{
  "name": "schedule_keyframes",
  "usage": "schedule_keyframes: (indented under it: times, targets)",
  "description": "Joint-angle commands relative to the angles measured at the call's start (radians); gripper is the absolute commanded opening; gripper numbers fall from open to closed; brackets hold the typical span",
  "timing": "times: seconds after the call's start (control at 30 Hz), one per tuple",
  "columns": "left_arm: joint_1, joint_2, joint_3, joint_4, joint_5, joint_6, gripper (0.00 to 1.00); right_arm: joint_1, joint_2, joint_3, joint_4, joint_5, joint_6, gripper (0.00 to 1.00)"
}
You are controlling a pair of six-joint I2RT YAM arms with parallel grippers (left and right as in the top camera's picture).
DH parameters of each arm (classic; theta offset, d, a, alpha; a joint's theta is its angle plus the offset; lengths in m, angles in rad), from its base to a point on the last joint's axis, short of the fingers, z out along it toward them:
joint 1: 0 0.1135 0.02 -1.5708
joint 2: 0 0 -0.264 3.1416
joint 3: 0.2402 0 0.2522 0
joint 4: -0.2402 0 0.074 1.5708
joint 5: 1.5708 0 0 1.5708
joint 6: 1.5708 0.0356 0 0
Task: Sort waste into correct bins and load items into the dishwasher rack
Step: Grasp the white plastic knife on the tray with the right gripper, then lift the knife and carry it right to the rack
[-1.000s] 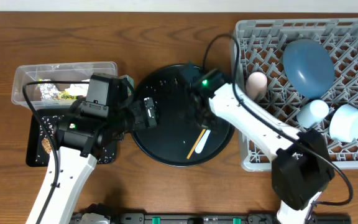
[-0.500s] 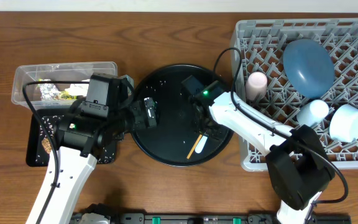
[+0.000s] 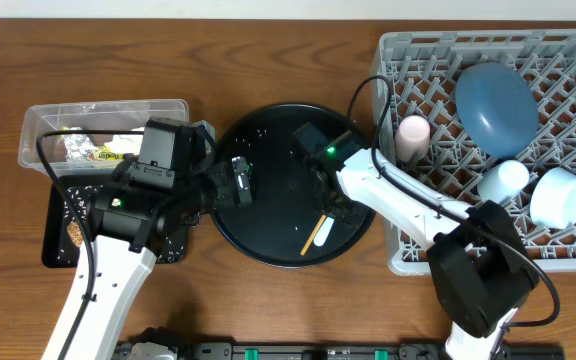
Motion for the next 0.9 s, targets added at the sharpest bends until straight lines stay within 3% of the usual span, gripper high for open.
schedule_keyframes:
  times: [0.0,0.87]
  targets:
    - [0.004,0.002,-0.002,-0.002,-0.013,0.010,0.98,0.003,0.008,-0.018,0.010,0.027,0.032,0.32]
    - [0.004,0.002,-0.002,-0.002,-0.013,0.010,0.98,0.020,0.008,-0.189,0.272,0.048,0.047,0.24]
